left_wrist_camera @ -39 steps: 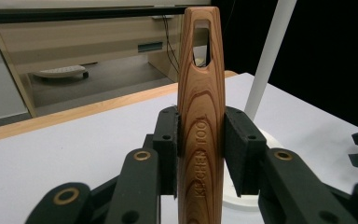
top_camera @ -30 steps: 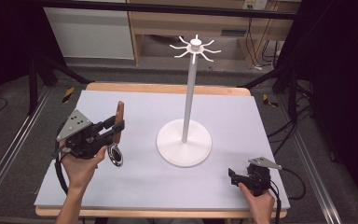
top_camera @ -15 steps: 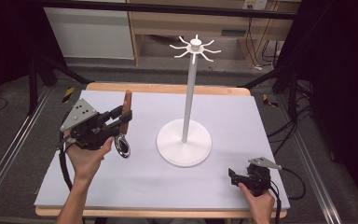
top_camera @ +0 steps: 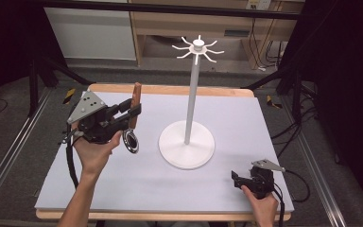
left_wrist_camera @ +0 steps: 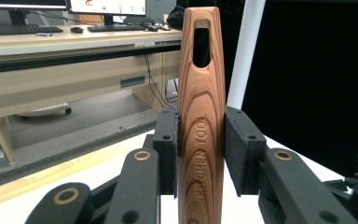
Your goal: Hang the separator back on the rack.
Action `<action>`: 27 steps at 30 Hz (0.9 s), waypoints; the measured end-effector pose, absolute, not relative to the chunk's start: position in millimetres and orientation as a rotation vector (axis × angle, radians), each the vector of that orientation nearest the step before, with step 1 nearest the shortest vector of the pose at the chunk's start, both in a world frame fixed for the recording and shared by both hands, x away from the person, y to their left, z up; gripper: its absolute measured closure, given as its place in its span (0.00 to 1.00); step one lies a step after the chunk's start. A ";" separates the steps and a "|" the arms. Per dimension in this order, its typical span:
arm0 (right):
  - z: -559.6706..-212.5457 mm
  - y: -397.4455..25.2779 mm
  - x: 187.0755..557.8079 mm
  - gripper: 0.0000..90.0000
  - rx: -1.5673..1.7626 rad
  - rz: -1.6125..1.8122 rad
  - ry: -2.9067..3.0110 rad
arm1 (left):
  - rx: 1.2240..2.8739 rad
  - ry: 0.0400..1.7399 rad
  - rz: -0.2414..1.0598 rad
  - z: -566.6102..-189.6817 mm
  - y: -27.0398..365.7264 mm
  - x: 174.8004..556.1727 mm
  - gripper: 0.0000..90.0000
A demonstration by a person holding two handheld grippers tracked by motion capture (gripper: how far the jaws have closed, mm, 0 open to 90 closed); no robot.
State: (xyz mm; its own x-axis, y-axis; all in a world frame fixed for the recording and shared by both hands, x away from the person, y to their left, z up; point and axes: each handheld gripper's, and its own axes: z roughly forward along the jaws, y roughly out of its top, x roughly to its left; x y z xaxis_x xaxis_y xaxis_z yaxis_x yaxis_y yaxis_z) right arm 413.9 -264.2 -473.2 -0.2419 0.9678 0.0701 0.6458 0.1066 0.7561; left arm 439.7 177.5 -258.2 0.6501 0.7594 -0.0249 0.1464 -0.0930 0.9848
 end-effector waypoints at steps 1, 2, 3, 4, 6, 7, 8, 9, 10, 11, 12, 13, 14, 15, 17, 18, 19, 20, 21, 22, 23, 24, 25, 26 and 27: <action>-473.3 -264.2 414.0 0.13 1.564 0.956 1.946 | 1.612 0.759 0.608 -257.0 176.4 439.5 0.75; -473.3 -264.2 414.0 0.13 1.565 0.957 1.945 | 1.609 0.755 0.608 -255.8 175.2 439.5 0.75; -473.3 -264.2 414.0 0.13 1.565 0.957 1.945 | 1.609 0.755 0.608 -255.8 175.2 439.5 0.75; -473.3 -264.2 414.0 0.13 1.566 0.958 1.946 | 1.609 0.752 0.607 -254.4 173.9 439.3 0.75; -473.4 -264.1 413.9 0.13 1.567 0.959 1.946 | 1.607 0.745 0.603 -252.0 170.7 439.6 0.75; -473.4 -264.1 413.9 0.13 1.567 0.959 1.946 | 1.607 0.745 0.603 -252.0 170.7 439.6 0.75; -473.4 -264.1 413.9 0.13 1.567 0.959 1.946 | 1.610 0.738 0.606 -251.1 169.4 440.2 0.75; -473.4 -264.2 414.0 0.13 1.565 0.957 1.948 | 1.605 0.739 0.601 -250.6 167.8 440.5 0.75; -473.4 -264.3 414.1 0.13 1.564 0.959 1.946 | 1.605 0.733 0.595 -249.4 165.6 441.3 0.75; -473.4 -264.3 414.1 0.13 1.563 0.960 1.946 | 1.609 0.729 0.596 -248.3 164.4 441.8 0.75; -473.4 -264.3 414.1 0.13 1.563 0.960 1.946 | 1.609 0.729 0.596 -248.3 164.4 441.8 0.75; -473.2 -264.5 413.9 0.13 1.565 0.956 1.946 | 1.610 0.724 0.600 -245.8 162.1 442.3 0.75; -473.2 -264.5 413.8 0.13 1.564 0.957 1.946 | 1.609 0.721 0.601 -244.3 161.3 442.6 0.75; -473.3 -264.9 413.8 0.13 1.560 0.958 1.948 | 1.608 0.719 0.601 -242.9 160.5 442.8 0.75; -473.2 -264.5 413.8 0.13 1.567 0.957 1.945 | 1.608 0.715 0.604 -240.0 159.3 443.4 0.75; -473.3 -264.6 414.0 0.13 1.567 0.957 1.946 | 1.607 0.715 0.604 -238.4 158.3 443.6 0.75; -473.4 -264.5 414.1 0.13 1.567 0.958 1.946 | 1.607 0.715 0.604 -238.4 158.3 443.6 0.75; -473.4 -264.4 414.2 0.13 1.564 0.958 1.946 | 1.607 0.711 0.607 -236.4 157.0 443.9 0.75; -473.3 -264.4 414.2 0.13 1.564 0.957 1.947 | 1.606 0.710 0.606 -235.5 155.9 443.8 0.75; -473.3 -264.4 414.2 0.13 1.564 0.957 1.947 | 1.606 0.710 0.606 -235.5 155.9 443.8 0.75; -473.4 -264.2 414.3 0.13 1.562 0.959 1.947 | 1.610 0.700 0.615 -234.2 154.3 444.4 0.75; -473.3 -264.3 414.2 0.13 1.562 0.957 1.947 | 1.608 0.703 0.612 -233.9 153.5 444.6 0.75; -473.1 -264.3 414.0 0.13 1.561 0.959 1.947 | 1.610 0.699 0.609 -233.3 153.1 445.0 0.75; -473.0 -264.4 414.0 0.13 1.559 0.960 1.947 | 1.609 0.696 0.607 -232.7 152.7 445.2 0.75; -472.9 -264.4 414.1 0.13 1.559 0.961 1.947 | 1.610 0.693 0.605 -231.9 152.3 445.6 0.75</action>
State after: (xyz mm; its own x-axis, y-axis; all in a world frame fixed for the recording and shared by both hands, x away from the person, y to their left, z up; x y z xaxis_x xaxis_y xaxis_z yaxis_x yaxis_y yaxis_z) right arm 414.1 -264.4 -472.9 -0.2482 0.9663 0.0677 0.6414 0.1115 0.7590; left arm 445.6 152.3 -231.9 0.6850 0.7285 0.0032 0.1024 -0.1007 0.9896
